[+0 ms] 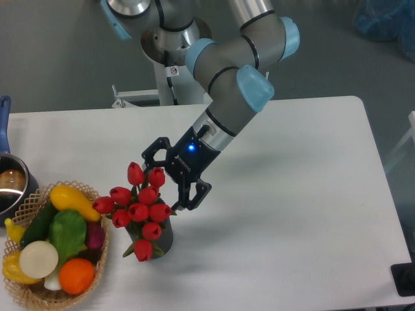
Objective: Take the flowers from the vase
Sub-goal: 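Position the gripper fingers around the tulip stems below the blooms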
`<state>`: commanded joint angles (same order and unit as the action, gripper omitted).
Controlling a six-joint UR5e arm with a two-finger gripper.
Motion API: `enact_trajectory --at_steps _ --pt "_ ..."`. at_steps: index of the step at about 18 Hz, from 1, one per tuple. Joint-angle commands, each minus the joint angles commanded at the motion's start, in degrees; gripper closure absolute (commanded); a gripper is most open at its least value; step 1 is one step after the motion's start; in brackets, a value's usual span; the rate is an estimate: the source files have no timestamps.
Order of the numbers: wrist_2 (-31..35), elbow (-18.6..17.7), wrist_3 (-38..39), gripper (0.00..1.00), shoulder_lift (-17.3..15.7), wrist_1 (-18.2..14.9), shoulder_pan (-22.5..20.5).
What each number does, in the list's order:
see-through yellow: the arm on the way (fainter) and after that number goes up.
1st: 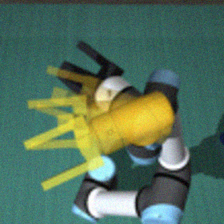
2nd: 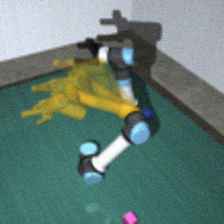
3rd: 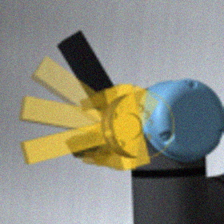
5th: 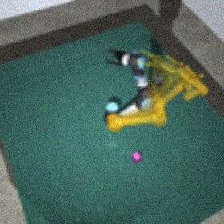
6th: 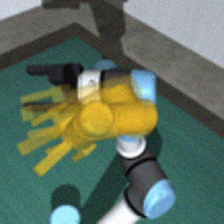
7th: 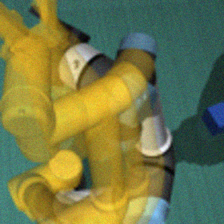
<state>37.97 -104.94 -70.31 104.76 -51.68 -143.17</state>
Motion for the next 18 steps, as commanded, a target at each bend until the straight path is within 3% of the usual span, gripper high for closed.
enact_trajectory --at_steps 18 --pt "-0.35 -0.09 -0.26 0.0 0.79 0.62 1.76"
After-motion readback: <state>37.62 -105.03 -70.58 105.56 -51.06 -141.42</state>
